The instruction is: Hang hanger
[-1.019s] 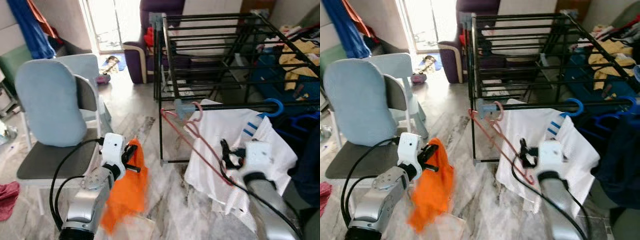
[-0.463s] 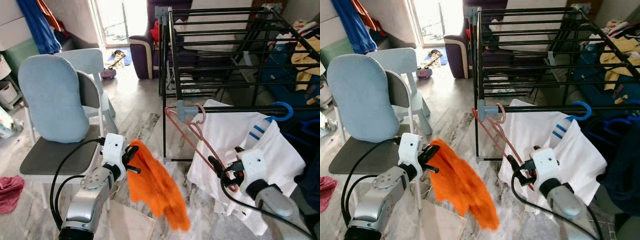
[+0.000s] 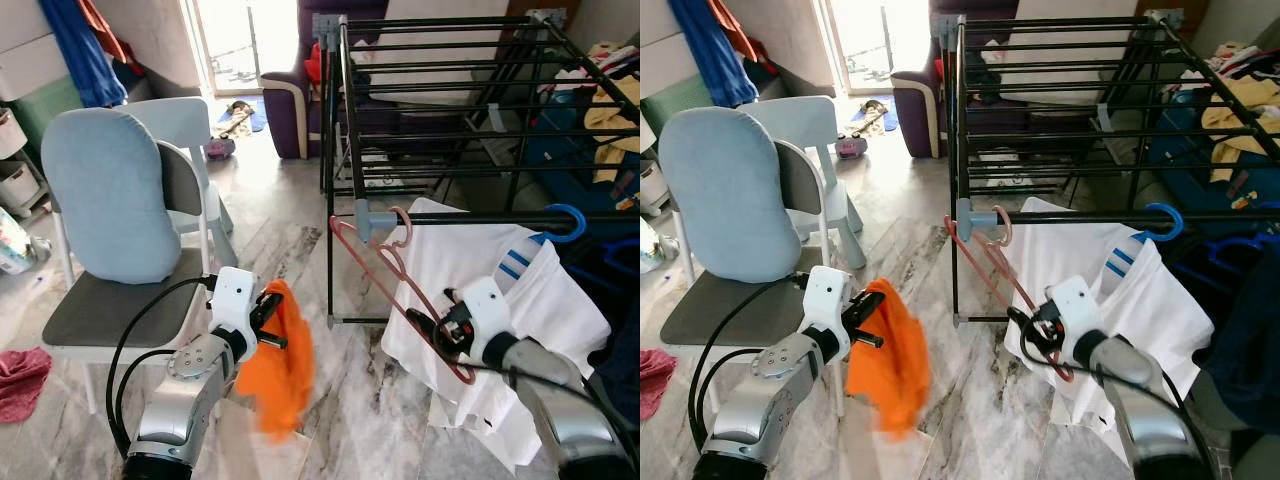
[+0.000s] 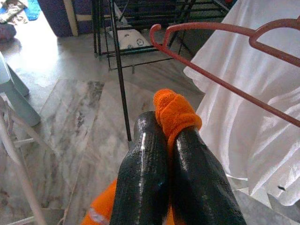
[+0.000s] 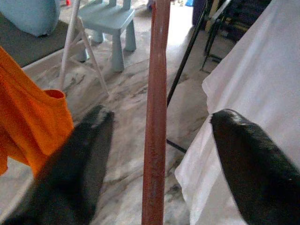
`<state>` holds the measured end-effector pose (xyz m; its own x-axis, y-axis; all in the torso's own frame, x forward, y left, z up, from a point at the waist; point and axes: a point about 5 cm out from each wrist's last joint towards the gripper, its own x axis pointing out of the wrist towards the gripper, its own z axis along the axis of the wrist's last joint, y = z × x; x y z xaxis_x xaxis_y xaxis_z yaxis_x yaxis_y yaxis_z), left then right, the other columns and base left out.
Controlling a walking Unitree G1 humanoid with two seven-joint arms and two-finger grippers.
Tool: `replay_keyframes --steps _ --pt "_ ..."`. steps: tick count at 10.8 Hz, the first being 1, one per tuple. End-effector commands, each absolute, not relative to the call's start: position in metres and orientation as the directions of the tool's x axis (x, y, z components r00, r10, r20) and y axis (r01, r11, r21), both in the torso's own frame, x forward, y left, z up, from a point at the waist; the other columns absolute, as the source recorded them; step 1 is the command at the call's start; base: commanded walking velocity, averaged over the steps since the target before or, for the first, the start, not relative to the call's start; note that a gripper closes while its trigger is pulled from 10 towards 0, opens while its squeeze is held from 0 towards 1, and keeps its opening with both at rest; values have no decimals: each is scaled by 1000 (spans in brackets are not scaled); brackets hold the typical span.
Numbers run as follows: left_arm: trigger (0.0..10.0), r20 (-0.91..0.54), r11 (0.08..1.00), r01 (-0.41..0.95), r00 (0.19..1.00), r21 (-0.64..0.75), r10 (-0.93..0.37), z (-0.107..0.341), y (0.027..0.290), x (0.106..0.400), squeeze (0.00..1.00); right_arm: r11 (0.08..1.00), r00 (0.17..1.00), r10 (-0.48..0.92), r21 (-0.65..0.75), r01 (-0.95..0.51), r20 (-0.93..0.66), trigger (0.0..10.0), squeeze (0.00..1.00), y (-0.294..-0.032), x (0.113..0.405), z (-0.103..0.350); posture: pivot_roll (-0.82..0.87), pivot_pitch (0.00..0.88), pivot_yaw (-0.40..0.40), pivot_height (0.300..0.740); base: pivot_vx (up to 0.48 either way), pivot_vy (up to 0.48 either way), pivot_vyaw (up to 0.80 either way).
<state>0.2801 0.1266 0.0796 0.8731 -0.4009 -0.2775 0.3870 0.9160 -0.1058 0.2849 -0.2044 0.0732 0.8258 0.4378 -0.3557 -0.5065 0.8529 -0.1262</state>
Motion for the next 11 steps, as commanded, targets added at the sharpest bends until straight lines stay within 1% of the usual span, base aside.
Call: replay_keyframes --steps 1,3,4,7,11 --pt "10000 -255 918 385 882 -94 -396 86 128 282 0 833 806 469 -122 -540 -361 0 0 -204 289 74 -121 0 17 740 0 0 0" --pt "10000 -266 915 392 875 -100 -404 83 126 278 0 798 764 531 -87 -597 -367 0 0 -201 294 73 -120 0 12 740 0 0 0" --pt "10000 -270 916 389 875 -100 -401 82 126 277 0 752 714 601 -48 -657 -359 0 0 -197 290 74 -120 0 10 740 0 0 0" --pt "10000 -274 913 394 872 -100 -406 82 125 277 0 740 696 619 -29 -672 -364 0 0 -199 286 69 -126 2 12 740 0 0 0" --pt "10000 -280 914 395 870 -95 -406 81 126 276 0 745 701 614 -28 -667 -362 0 0 -197 285 66 -118 2 11 740 0 0 0"
